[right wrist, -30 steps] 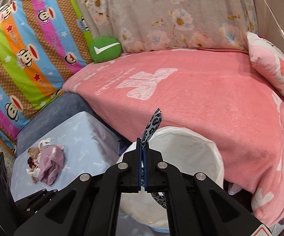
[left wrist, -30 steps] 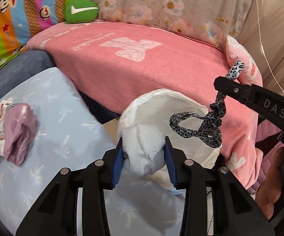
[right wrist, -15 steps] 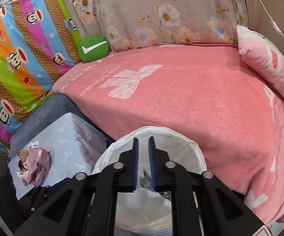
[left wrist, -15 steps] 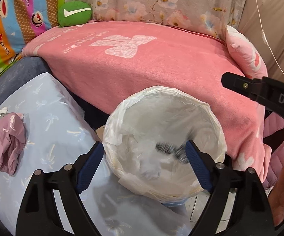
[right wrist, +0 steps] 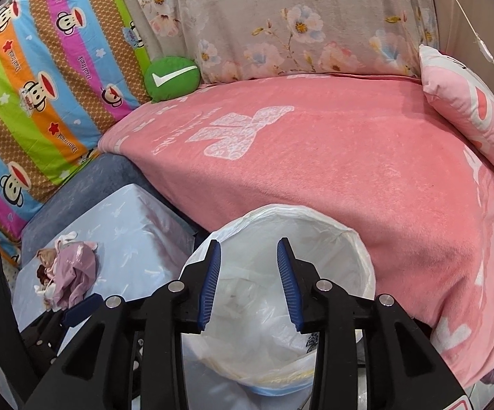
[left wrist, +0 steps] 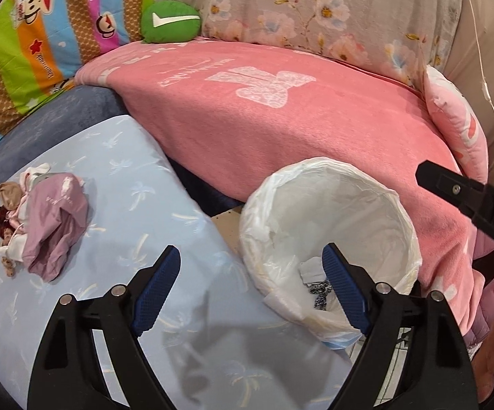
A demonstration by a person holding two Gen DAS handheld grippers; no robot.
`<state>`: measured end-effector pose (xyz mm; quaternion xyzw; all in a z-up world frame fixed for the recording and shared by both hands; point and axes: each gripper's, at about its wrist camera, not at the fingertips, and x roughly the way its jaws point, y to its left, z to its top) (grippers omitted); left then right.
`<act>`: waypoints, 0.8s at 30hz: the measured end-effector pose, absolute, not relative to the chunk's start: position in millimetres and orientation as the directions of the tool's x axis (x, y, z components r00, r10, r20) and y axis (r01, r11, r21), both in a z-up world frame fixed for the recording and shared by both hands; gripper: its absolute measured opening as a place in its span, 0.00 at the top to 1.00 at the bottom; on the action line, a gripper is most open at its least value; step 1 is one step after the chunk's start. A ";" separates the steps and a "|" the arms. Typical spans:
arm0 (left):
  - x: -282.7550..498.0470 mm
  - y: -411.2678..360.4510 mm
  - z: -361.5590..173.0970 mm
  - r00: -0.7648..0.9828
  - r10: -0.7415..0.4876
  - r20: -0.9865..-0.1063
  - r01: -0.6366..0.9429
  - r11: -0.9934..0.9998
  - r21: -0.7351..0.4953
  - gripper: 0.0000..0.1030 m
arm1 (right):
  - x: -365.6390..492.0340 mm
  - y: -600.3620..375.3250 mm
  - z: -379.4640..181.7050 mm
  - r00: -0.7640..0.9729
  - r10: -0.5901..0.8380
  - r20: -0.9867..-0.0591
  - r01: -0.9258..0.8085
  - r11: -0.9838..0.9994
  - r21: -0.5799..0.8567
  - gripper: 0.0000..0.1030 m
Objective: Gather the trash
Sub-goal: 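Carry both items over the white bin and open both grippers to drop them, then move both grippers back from the bin to the pile on the table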
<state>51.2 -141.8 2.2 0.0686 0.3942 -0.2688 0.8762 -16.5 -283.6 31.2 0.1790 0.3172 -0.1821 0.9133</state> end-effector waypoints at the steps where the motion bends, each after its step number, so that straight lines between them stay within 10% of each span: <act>1: 51.3 -139.3 2.5 0.552 -0.409 -0.727 0.519 0.851 -0.084 0.21 | -16.5 -280.3 30.6 0.732 -0.216 -0.646 0.442 0.872 0.209 0.64; 24: 73.0 -38.8 -14.3 0.612 -0.272 -0.743 0.296 0.949 -0.104 0.21 | 1.8 -197.3 9.1 0.708 -0.140 -0.692 0.337 0.928 0.157 0.52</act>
